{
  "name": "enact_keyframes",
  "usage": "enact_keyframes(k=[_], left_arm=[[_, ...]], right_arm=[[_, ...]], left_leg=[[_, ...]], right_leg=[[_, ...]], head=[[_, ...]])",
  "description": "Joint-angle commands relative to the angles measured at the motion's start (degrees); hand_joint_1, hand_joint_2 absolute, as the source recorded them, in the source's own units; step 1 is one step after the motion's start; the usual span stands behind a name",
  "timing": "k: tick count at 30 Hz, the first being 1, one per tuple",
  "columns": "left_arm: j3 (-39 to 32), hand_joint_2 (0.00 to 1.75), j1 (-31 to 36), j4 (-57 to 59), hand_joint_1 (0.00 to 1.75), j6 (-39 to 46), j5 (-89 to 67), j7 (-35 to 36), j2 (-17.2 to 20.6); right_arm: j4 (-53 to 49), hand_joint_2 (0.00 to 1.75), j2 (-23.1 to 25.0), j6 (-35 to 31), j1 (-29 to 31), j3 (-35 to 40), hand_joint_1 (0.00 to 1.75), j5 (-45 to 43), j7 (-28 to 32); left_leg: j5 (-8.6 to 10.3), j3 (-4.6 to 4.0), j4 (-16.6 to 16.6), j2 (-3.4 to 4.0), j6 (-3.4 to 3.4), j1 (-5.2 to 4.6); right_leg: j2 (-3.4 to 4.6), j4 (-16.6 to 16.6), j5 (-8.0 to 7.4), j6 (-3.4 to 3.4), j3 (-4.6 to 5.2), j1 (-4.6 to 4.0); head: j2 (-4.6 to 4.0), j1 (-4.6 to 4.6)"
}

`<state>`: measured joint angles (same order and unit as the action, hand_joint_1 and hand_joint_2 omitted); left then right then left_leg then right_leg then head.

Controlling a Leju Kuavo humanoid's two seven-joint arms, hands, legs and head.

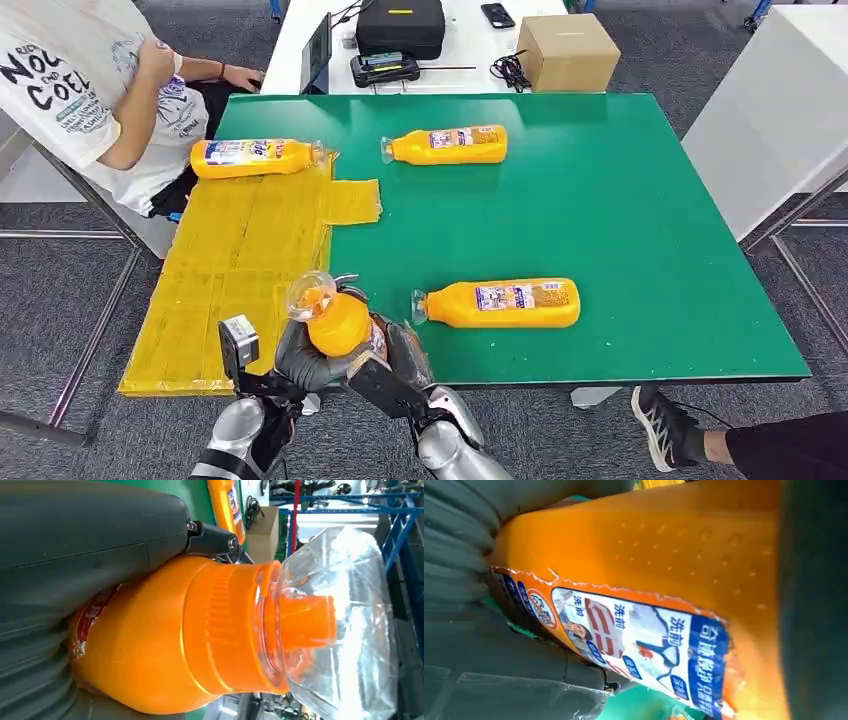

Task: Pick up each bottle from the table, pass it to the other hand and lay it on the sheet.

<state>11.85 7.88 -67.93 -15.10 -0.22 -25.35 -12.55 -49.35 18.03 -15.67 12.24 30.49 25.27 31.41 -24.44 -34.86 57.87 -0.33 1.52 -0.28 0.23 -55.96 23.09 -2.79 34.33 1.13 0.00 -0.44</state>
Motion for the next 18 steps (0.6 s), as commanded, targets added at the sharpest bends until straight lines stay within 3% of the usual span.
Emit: enact_keyframes(k=[1, 14, 17, 18], left_arm=[[2.5, 1.75, 0.8, 4.8, 1.75, 0.1, -2.2, 1.6, 3.0], [2.4, 1.75, 0.7, 4.6, 1.75, 0.3, -2.3, 1.6, 2.9], [1.8, 1.75, 0.3, 3.8, 1.75, 0.8, -2.0, 1.7, 2.8], [1.5, 1.75, 0.1, 3.3, 1.75, 1.1, -1.9, 1.8, 2.7]], right_arm=[[-1.4, 1.75, 0.4, -1.7, 1.6, -0.9, 1.75, 0.1, 0.2], [-2.0, 1.75, 0.3, -2.4, 1.6, -0.9, 1.75, 0.4, 0.2], [-3.8, 1.75, 0.5, -6.1, 1.3, -1.9, 1.75, 1.0, 0.4], [-4.7, 1.75, 0.5, -7.4, 1.2, -2.2, 1.59, 1.3, 0.4]], left_leg=[[-0.04, 0.14, -0.1, 0.08, -0.07, 0.01], [-0.12, 0.29, 0.0, 0.16, -0.11, 0.07], [-0.11, 0.25, 0.0, 0.15, -0.11, 0.06], [-0.08, 0.21, 0.0, 0.13, -0.09, 0.04]], right_leg=[[0.05, 0.0, 0.03, 0.08, -0.11, -0.02], [0.11, 0.1, 0.07, 0.14, -0.26, -0.09], [0.11, 0.0, 0.07, 0.14, -0.22, -0.07], [0.10, 0.0, 0.05, 0.11, -0.17, -0.05]], head=[[0.00, 0.00], [0.00, 0.02], [0.00, 0.02], [0.00, 0.02]])
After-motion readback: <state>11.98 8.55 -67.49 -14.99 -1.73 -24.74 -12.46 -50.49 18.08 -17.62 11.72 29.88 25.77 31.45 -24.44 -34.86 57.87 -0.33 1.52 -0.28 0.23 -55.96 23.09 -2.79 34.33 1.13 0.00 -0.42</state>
